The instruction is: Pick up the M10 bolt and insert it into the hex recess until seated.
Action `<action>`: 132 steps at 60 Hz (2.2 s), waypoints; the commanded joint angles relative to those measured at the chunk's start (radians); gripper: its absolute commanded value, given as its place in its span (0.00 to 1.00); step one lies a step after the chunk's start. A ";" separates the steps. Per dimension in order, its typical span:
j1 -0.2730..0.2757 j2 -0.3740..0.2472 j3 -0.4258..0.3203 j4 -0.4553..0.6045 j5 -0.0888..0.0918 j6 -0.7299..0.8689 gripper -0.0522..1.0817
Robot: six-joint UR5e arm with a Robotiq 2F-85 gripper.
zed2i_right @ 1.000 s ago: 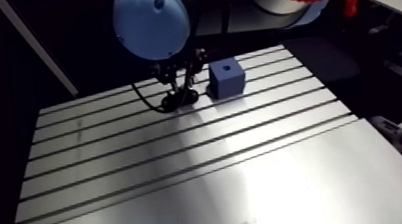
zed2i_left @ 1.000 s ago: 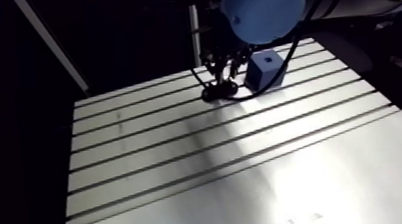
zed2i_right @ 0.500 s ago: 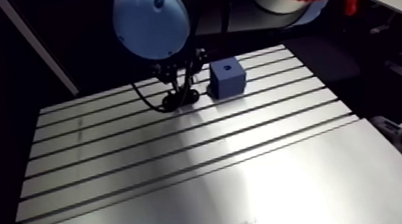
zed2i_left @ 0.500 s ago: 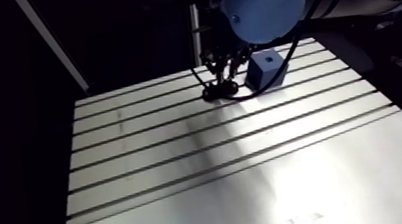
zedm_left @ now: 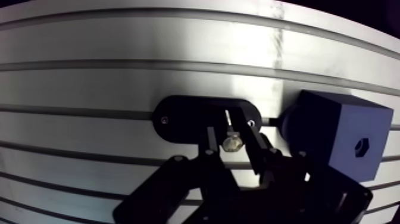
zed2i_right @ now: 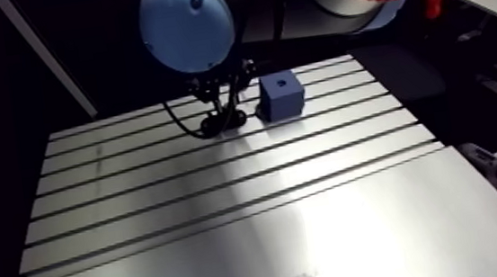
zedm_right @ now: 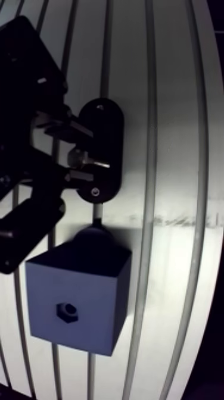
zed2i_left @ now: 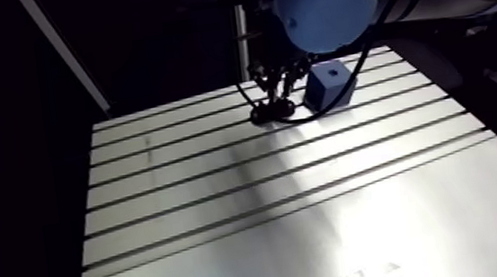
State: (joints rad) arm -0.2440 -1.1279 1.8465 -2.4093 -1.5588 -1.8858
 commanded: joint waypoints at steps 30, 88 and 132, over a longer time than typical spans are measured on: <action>0.000 0.000 0.001 0.000 -0.002 0.001 0.61; 0.000 -0.003 -0.003 0.000 0.000 0.001 0.69; 0.000 -0.032 -0.011 0.003 0.010 0.001 0.76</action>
State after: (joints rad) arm -0.2440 -1.1434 1.8387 -2.4077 -1.5495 -1.8845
